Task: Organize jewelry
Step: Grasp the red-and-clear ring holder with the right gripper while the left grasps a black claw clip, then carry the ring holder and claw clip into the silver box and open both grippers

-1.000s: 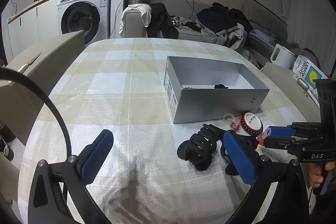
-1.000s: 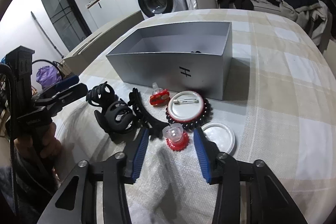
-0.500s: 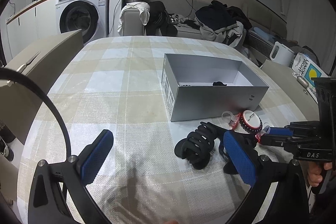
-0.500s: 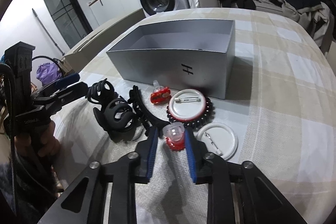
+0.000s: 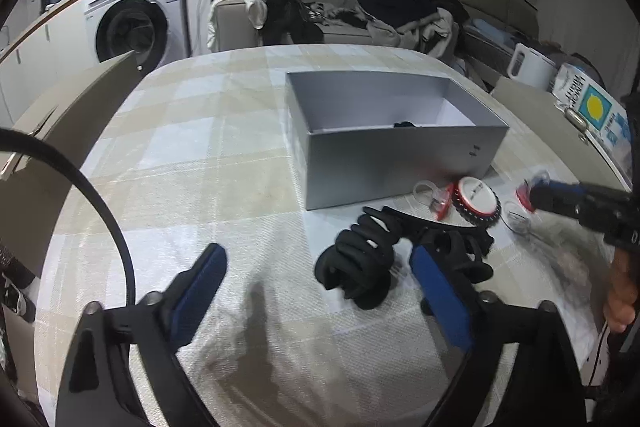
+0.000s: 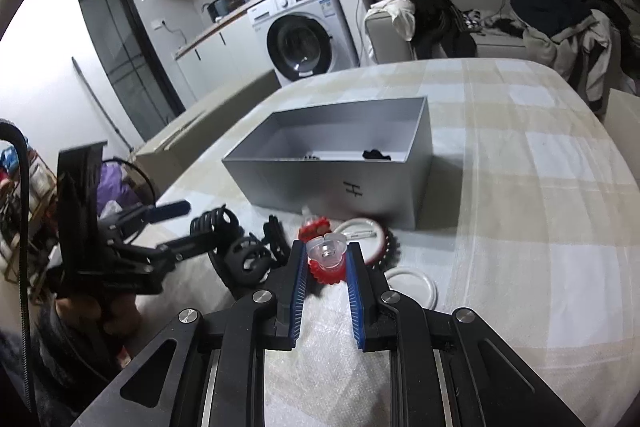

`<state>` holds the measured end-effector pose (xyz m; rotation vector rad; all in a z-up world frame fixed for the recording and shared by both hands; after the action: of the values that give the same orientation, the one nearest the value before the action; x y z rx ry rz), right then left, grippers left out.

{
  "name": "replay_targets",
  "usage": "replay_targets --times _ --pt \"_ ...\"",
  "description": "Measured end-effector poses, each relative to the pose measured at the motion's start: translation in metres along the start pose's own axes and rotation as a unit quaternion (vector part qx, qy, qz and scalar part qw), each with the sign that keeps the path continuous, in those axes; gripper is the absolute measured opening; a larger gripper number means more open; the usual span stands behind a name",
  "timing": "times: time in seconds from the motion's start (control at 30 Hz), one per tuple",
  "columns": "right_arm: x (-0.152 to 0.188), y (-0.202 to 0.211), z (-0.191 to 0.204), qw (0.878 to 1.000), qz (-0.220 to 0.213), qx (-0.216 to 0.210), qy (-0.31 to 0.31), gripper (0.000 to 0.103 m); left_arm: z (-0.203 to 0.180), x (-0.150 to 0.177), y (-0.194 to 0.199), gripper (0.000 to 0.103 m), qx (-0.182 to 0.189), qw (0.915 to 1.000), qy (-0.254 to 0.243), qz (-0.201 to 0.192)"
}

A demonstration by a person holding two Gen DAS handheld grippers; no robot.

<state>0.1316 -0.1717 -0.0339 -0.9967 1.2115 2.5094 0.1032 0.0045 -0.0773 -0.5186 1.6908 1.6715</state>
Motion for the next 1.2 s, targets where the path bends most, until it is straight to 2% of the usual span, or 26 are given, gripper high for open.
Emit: replay_targets --times 0.07,0.13,0.17,0.2,0.23,0.57,0.97,1.2 --pt "-0.002 0.0 -0.001 1.0 -0.002 -0.001 -0.005 0.018 -0.002 0.002 -0.002 0.073 0.005 1.0 -0.003 0.007" --pt "-0.002 0.0 -0.001 1.0 0.0 -0.001 -0.005 0.018 -0.003 0.003 -0.003 0.054 0.011 0.9998 -0.003 0.013" --pt "-0.002 0.0 0.0 1.0 0.0 0.0 -0.004 0.018 -0.004 0.004 -0.003 0.05 0.017 0.9998 -0.002 0.014" --pt "-0.002 0.0 0.0 1.0 0.001 0.0 -0.004 0.018 -0.004 0.005 -0.002 0.042 0.024 0.9996 0.0 0.012" --pt "-0.002 0.0 0.0 1.0 0.001 -0.001 -0.005 0.018 -0.006 0.004 -0.001 0.029 0.027 0.9996 0.0 0.01" --pt "-0.004 0.006 0.0 1.0 -0.01 0.0 -0.008 0.018 0.0 -0.006 0.017 0.029 0.024 0.9991 0.006 -0.034" --pt "-0.02 0.025 0.008 0.999 -0.046 -0.013 -0.008 0.018 -0.002 -0.033 0.045 0.029 0.015 0.9957 0.014 -0.09" --pt "-0.029 0.032 0.015 0.998 -0.062 -0.03 -0.01 0.018 -0.004 -0.042 0.048 0.029 0.011 0.9945 0.009 -0.104"
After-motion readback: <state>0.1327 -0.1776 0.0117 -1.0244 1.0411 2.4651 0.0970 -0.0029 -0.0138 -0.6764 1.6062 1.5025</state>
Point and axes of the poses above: each gripper's, at about its wrist camera, not at the fingertips, and y roughly against the way its jaws point, z to its left, x to its underside, the point moved 9 cm from there along -y, roughly the way its jaws point, and after that the axes turned 12 degrees about -y, right-handed, at the moved point
